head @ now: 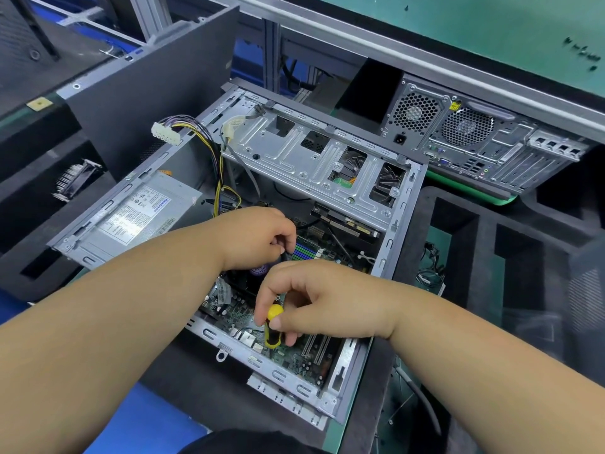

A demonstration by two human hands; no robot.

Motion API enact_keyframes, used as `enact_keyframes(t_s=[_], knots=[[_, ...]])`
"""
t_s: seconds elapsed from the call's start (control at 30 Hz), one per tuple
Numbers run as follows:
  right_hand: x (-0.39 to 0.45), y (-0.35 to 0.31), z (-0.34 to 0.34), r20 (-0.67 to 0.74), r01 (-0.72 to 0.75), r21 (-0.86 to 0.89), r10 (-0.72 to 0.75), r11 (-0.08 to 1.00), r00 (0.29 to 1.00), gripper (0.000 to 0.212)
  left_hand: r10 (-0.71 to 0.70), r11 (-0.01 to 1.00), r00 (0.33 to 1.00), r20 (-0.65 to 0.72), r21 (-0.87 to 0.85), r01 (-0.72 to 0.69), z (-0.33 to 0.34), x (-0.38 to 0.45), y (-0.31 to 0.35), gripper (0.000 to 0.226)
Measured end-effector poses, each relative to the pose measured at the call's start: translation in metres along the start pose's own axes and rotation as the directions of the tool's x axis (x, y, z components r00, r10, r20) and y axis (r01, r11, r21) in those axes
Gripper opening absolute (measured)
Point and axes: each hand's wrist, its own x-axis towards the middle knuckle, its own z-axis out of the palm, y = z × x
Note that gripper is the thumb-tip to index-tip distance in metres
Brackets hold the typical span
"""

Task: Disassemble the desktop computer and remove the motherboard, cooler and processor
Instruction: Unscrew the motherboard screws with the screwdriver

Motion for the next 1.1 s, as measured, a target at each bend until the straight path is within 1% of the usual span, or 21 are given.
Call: enact_keyframes(t_s=[0.07, 0.23, 0.43, 0.6, 0.7, 0.83, 0.97, 1.1], knots=[[0.0007, -0.0010, 0.0006, -0.011, 0.017, -0.028, -0.017, 0.999, 1.000, 0.009, -0.001, 1.000, 1.000, -0.002, -0.001, 0.001, 0.0000, 0.0006, -0.0003, 0.026], [0.0011, 0.0009, 0.0002, -0.029, 0.002, 0.018, -0.001, 1.000, 1.000, 0.017, 0.003, 1.000, 1.000, -0.008, -0.008, -0.003, 0.0003, 0.0006, -0.0004, 0.026], [0.0004, 0.0009, -0.0012, 0.030, -0.016, 0.069, 0.014, 0.998, 0.999, 0.017, -0.007, 1.000, 1.000, -0.005, -0.009, 0.006, -0.0002, -0.0005, 0.0004, 0.028], [0.0015, -0.0004, -0.0020, 0.051, -0.021, 0.037, 0.019, 0.999, 0.999, 0.022, -0.010, 1.000, 1.000, -0.012, -0.012, 0.010, -0.0002, -0.0007, 0.0001, 0.028], [0.0005, -0.0018, -0.0017, 0.030, 0.015, 0.044, -0.016, 0.999, 0.999, 0.020, -0.005, 1.000, 1.000, -0.010, -0.012, 0.005, 0.0001, 0.0005, 0.0001, 0.025], [0.0016, -0.0006, -0.0002, -0.017, 0.053, -0.041, -0.054, 0.998, 0.998, 0.013, 0.005, 1.000, 1.000, -0.012, -0.004, -0.005, 0.0000, 0.0006, -0.0005, 0.024], [0.0043, 0.0025, 0.0005, -0.037, 0.017, 0.025, -0.016, 1.000, 0.999, 0.021, 0.007, 1.000, 1.000, -0.015, -0.006, -0.007, -0.0001, -0.0005, -0.0005, 0.024], [0.0036, 0.0035, -0.0011, -0.023, 0.008, 0.001, -0.008, 1.000, 1.000, 0.016, -0.003, 1.000, 1.000, -0.010, -0.004, 0.002, -0.0001, -0.0002, 0.0001, 0.024]])
